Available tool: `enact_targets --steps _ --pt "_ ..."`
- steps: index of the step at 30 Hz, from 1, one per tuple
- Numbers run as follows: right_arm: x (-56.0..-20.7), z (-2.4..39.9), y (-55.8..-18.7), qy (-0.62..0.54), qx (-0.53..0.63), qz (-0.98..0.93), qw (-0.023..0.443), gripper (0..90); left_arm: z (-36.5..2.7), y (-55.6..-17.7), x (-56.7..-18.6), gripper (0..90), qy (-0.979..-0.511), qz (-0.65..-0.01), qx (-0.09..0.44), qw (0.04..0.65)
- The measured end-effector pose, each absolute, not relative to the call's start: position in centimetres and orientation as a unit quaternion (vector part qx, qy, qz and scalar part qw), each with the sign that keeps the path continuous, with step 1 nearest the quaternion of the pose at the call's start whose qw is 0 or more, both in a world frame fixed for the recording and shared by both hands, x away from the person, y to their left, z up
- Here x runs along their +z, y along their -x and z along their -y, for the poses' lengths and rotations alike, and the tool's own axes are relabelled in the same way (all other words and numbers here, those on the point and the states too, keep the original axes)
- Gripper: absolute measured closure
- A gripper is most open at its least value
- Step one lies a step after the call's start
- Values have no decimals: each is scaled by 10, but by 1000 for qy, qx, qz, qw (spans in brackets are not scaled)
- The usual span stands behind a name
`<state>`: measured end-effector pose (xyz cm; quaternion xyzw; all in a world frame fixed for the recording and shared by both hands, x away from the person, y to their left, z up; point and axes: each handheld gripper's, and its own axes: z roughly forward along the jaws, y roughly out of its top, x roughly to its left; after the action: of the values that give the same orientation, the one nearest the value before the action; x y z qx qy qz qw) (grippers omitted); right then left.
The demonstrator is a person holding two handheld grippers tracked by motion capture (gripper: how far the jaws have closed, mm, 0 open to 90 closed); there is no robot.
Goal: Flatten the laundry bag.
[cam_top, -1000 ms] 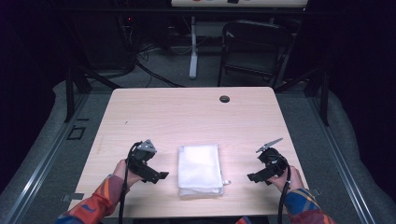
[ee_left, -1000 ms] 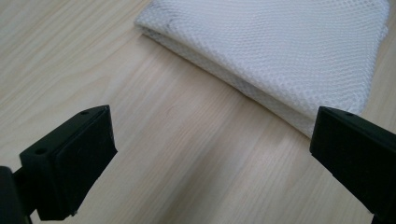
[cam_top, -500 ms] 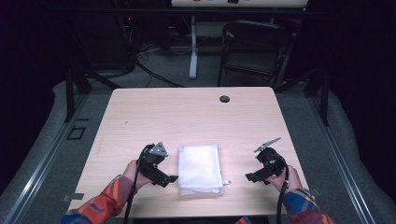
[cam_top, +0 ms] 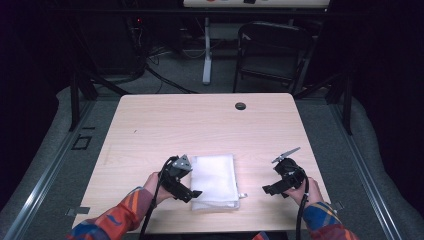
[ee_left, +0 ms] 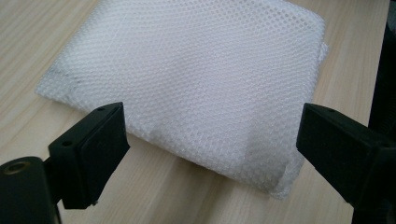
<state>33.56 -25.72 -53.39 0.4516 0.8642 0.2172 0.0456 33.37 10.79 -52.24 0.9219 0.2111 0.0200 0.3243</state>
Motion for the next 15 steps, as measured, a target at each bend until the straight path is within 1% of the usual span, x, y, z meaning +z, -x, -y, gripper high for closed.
enact_targets --steps 3,5,9,12,15 --pt "-534 259 -336 -451 210 -866 55 88 -102 -332 -524 87 -925 -201 21 323" --pt "-534 259 -336 -456 216 -862 48 88 -99 -331 -524 90 -927 -195 18 320" --pt "-534 258 -336 -455 211 -864 50 90 -91 -327 -525 116 -929 -178 13 325" --pt "-534 258 -336 -454 213 -863 55 90 -83 -323 -526 117 -932 -168 15 321" --pt "-534 258 -336 -456 213 -862 55 90 -77 -322 -529 139 -935 -162 13 314"
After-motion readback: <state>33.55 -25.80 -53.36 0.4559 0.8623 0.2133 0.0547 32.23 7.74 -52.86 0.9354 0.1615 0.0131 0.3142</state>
